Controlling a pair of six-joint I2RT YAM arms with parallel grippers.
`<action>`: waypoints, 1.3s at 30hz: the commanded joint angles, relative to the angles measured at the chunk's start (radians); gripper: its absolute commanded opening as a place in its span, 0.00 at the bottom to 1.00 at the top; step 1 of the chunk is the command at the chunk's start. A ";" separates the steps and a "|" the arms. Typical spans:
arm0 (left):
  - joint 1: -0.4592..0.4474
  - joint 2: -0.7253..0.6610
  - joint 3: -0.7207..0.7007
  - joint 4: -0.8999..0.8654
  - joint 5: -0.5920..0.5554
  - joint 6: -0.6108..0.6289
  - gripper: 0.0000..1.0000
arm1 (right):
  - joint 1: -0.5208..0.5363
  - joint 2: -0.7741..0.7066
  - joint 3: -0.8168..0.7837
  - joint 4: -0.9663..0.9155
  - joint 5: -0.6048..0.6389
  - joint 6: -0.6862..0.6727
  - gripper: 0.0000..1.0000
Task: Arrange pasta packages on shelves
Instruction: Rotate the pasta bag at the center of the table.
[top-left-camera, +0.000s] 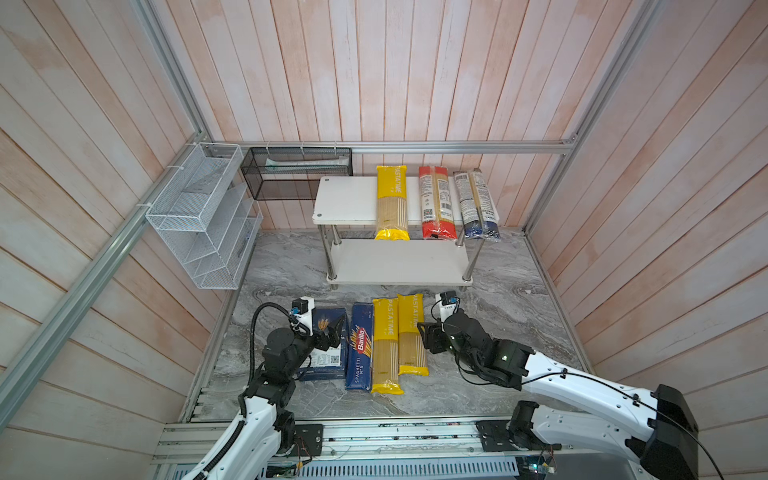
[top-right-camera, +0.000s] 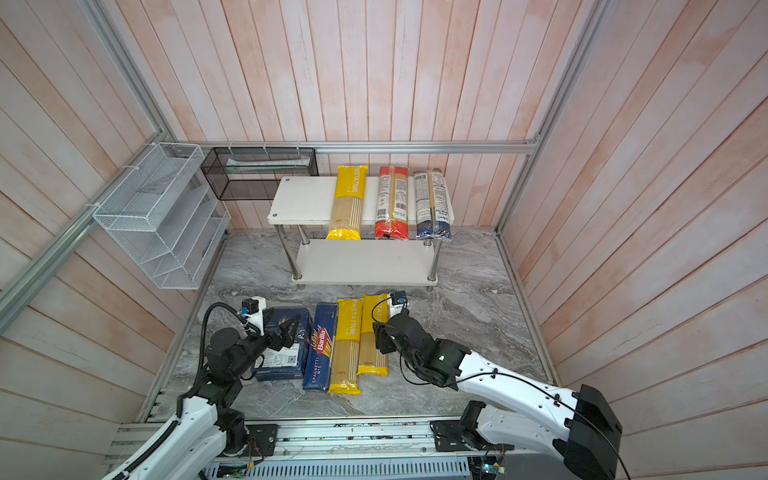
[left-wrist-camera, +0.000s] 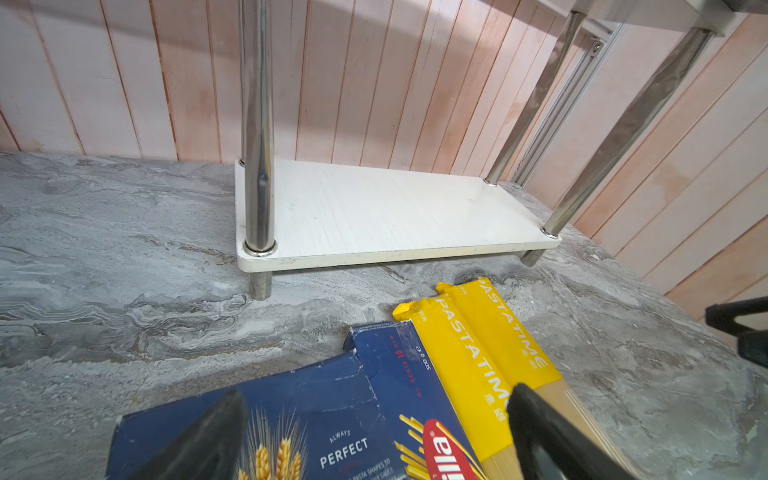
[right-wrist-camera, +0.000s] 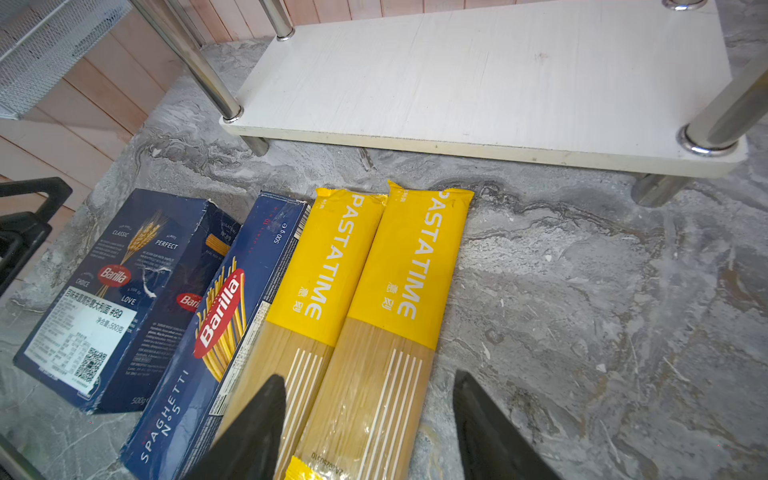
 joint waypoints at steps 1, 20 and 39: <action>0.005 -0.007 0.028 0.009 0.016 0.018 1.00 | -0.005 -0.005 -0.025 0.053 -0.016 0.033 0.65; 0.004 -0.051 0.012 0.006 0.011 0.016 1.00 | -0.011 0.173 -0.037 0.132 -0.036 0.019 0.73; 0.004 -0.054 0.009 0.006 0.006 0.015 1.00 | -0.012 0.368 0.029 0.128 -0.068 0.013 0.78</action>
